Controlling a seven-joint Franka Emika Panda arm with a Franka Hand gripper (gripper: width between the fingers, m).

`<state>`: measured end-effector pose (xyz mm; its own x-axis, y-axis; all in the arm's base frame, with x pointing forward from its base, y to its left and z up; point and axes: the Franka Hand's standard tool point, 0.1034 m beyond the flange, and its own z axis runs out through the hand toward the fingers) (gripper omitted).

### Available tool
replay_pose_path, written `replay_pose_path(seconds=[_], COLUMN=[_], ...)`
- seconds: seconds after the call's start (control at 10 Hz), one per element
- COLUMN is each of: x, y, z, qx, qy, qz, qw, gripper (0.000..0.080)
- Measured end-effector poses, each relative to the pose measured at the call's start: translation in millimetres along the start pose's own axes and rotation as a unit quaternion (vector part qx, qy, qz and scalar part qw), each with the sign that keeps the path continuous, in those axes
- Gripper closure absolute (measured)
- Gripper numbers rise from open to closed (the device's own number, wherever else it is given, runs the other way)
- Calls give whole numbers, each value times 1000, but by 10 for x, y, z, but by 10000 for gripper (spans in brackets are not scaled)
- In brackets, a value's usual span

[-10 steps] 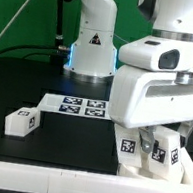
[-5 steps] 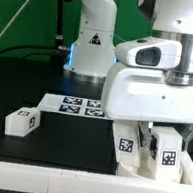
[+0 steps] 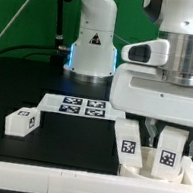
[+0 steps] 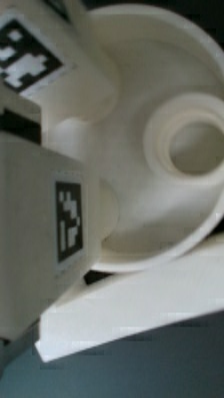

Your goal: Assemble stool

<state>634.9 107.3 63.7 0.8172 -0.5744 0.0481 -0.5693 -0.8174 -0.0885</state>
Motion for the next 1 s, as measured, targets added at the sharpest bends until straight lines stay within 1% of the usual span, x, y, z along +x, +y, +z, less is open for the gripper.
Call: replay_pose_path(seconds=[0.1,0.2,0.6,0.7,0.8,0.9,1.0], x=[1,-14,-14,-17,-17,-9,29], y=[-8,-22,-30,-35,-41,-47,-50], z=[7,7,4,3,1,-6,-14], qx=[16,21,21,21,21,24,35], qy=[-6,-12,-14,-16,-18,-24,-27], qz=[89,159,253,293,345,413,459], qw=[996,987,967,956,938,910,887], gripper=[463,463,463,463,463,463,463])
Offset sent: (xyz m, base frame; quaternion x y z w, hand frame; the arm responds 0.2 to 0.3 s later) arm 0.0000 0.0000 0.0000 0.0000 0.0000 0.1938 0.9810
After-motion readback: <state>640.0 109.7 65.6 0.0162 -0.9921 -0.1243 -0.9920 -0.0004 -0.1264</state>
